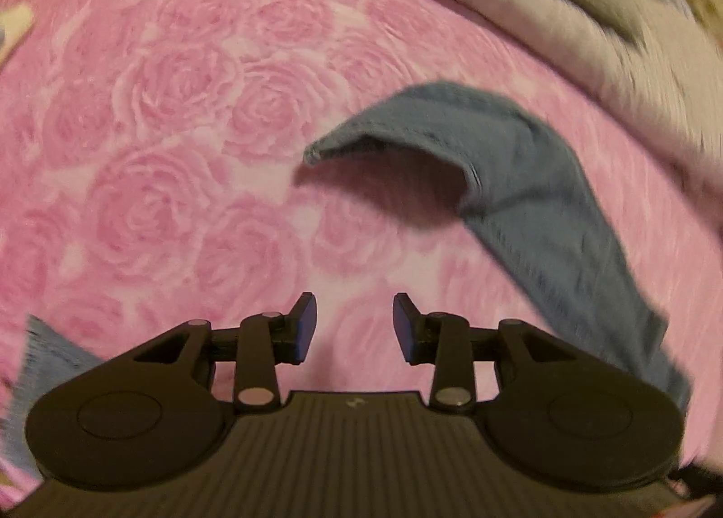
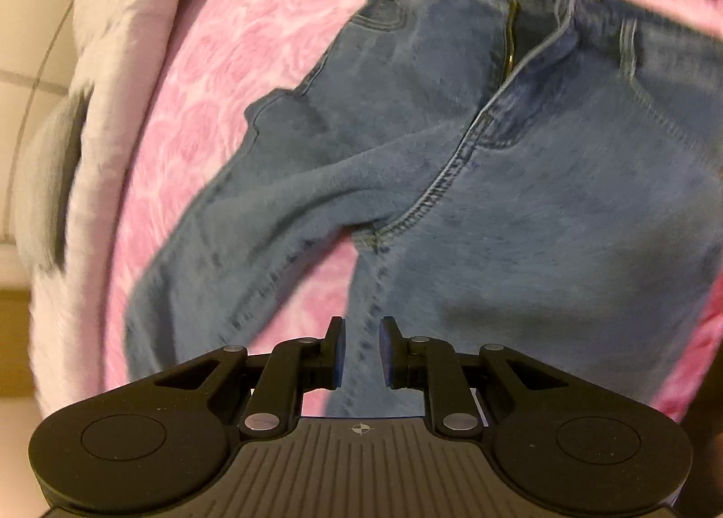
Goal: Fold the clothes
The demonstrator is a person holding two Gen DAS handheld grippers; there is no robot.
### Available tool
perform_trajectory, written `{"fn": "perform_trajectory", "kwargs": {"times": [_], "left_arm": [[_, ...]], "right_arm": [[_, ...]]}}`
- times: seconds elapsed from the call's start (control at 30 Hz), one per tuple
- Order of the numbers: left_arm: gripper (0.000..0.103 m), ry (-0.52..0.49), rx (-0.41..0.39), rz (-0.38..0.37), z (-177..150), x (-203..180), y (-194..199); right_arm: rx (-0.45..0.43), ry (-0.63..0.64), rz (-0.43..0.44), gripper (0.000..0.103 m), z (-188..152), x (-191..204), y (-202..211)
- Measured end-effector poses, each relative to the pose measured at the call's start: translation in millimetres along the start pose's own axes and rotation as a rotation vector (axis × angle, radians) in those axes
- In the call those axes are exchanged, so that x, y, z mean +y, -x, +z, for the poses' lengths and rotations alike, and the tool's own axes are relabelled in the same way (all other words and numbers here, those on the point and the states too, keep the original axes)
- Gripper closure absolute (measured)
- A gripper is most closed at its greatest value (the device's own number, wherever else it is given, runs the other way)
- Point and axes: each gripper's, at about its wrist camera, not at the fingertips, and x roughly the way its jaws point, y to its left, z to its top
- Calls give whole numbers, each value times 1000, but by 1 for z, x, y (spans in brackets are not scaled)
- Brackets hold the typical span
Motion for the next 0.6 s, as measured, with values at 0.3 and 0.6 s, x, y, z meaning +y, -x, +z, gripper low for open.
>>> {"fn": "perform_trajectory", "kwargs": {"times": [0.3,0.6], "left_arm": [[65,472,-78,-316,41,26,-59],[102,599,-159,-384,66,38,-108]], "right_arm": [[29,-92,48,86,4,-21,-38],[52,-57,15,85,2,-25,-50]]}}
